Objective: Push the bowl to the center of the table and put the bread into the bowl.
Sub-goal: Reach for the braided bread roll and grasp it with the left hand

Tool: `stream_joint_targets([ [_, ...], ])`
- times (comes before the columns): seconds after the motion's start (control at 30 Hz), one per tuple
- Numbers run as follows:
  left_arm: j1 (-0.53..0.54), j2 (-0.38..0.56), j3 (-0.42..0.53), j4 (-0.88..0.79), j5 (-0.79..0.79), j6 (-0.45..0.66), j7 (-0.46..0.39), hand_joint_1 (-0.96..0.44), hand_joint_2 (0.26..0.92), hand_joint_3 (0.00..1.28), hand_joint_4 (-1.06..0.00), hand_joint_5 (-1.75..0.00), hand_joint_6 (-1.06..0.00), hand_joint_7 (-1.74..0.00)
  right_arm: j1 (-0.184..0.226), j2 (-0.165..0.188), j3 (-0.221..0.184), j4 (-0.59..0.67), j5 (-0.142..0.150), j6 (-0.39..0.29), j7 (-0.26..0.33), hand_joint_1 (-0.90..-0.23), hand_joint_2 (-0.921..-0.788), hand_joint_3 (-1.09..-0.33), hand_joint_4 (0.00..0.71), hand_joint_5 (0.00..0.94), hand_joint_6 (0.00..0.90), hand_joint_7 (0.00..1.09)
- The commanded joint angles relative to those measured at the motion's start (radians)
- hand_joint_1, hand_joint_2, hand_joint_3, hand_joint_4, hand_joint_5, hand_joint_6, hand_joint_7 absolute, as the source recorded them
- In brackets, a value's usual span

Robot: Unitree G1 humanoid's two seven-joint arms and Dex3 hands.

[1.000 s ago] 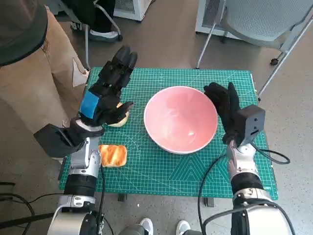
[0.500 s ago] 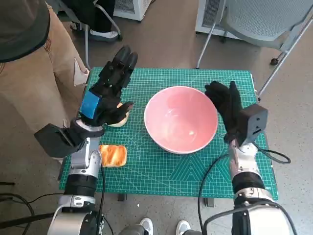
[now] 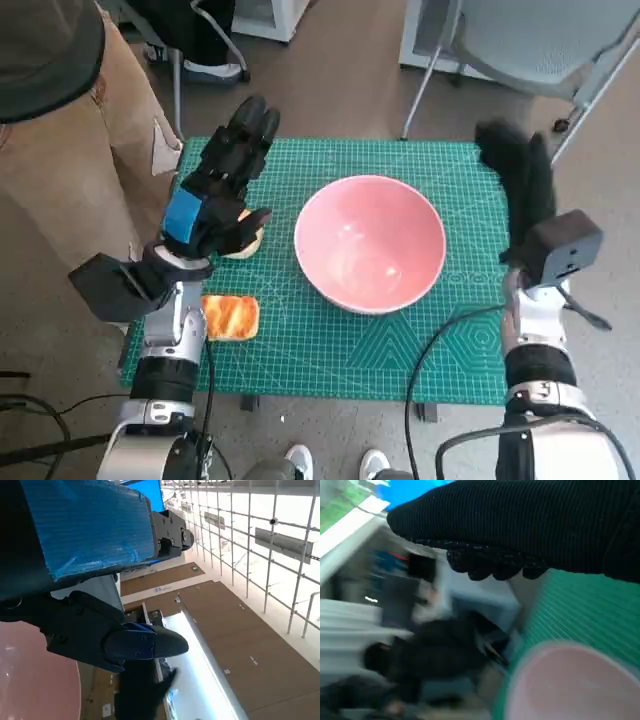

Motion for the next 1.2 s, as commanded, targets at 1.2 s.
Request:
stream_joint_targets([
  [1.2, -0.003, 0.016, 0.000, -0.023, 0.010, -0.008, -0.018, -0.72, 0.921, 0.33, -0.05, 0.00, -0.18, -0.03, 0.095, 0.041, 0.111, -0.258, 0.026, -0.050, 0.130, -0.746, -0.921, -0.836, 0.144, 0.001, 0.107, 0.21],
])
